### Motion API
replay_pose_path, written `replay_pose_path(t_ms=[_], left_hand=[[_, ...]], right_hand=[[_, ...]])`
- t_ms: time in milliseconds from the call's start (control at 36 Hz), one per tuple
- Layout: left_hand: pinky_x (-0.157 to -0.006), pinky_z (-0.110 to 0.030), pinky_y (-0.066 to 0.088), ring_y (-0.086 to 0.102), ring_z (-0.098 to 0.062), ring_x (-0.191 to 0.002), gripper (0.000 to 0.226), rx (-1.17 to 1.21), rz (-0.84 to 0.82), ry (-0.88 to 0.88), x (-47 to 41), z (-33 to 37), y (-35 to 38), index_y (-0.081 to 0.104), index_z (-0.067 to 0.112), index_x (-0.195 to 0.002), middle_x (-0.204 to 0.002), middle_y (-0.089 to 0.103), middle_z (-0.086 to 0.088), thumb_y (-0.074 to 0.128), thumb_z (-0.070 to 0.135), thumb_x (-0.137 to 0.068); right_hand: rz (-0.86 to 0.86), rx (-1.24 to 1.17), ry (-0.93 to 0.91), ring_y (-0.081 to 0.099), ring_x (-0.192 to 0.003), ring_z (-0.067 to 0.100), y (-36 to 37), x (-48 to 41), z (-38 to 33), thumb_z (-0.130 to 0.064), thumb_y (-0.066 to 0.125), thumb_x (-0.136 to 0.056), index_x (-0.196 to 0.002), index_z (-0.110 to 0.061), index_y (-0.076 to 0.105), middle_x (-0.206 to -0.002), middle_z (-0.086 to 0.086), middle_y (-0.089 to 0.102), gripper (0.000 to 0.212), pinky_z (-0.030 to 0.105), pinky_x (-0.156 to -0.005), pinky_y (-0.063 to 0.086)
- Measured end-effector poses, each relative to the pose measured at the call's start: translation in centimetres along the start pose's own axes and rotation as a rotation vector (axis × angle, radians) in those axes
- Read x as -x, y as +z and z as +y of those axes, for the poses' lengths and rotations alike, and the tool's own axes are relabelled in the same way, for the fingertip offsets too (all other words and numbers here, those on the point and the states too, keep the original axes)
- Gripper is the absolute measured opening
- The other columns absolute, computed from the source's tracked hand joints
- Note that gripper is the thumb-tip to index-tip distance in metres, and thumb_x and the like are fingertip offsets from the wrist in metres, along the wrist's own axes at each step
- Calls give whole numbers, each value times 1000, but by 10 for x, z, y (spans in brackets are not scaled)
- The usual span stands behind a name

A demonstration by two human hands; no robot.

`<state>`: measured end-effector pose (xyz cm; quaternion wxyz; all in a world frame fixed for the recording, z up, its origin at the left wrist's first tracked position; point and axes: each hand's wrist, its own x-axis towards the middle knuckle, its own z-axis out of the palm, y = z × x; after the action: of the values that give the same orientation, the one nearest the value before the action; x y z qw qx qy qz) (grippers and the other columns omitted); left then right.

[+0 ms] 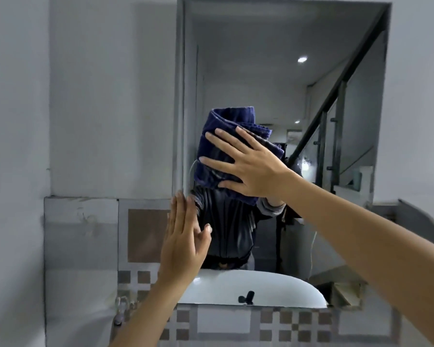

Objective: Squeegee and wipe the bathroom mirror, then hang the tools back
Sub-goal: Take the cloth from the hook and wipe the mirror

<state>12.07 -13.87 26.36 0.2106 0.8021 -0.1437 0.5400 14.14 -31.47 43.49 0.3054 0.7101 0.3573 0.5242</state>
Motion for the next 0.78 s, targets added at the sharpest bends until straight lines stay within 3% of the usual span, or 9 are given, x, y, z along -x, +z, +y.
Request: replay_pose_path(t_ms=[83, 167, 417, 556, 639, 778], left_hand=[[-118, -33, 4, -5, -22, -144, 79, 3, 6, -5, 0, 2, 2, -4, 14, -147, -157, -7, -9, 49, 32, -91], [-117, -31, 0, -8, -21, -144, 78, 6, -9, -7, 1, 4, 2, -5, 13, -147, -156, -12, -5, 47, 36, -92], [-117, -27, -2, -4, -22, -144, 75, -14, -11, -28, 0, 3, 2, 1, 9, -147, -157, -6, -7, 35, 44, -90], [-117, -26, -6, -6, -20, -144, 75, -22, -15, -32, 11, 2, 6, 1, 11, -147, -157, -7, -7, 34, 45, -90], [-117, -31, -3, -9, -19, -144, 74, -15, -27, -28, 24, -2, 9, 0, 14, -148, -157, -7, -5, 34, 46, -90], [-115, -50, 16, -10, -19, -144, 76, 21, -57, -44, 37, -8, 10, -1, 16, -148, -157, -8, -5, 40, 42, -90]], right_hand=[[-22, 10, 69, 5, -145, 27, 1, 38, 15, -57, 26, -94, -147, -33, 15, -157, 11, 8, 60, 47, -118, 5], [6, -25, 249, 8, -145, 26, 3, 77, 30, -57, 27, -94, -147, -32, 21, -157, 11, 12, 59, 47, -118, 8], [152, -274, 1107, 0, -146, 24, 24, 153, 26, -56, 31, -89, -147, -32, 16, -158, 9, 5, 64, 43, -116, -3], [234, -431, 1436, -6, -145, 22, 32, 146, -22, -56, 32, -88, -147, -33, 12, -158, 7, -3, 66, 46, -115, -6], [244, -462, 1516, -7, -145, 24, 35, 135, -53, -53, 33, -90, -148, -31, 10, -158, 10, -4, 67, 47, -114, -7], [267, -506, 1468, -8, -145, 27, 35, 106, -80, -50, 37, -91, -148, -29, 10, -157, 13, -5, 67, 49, -113, -9]])
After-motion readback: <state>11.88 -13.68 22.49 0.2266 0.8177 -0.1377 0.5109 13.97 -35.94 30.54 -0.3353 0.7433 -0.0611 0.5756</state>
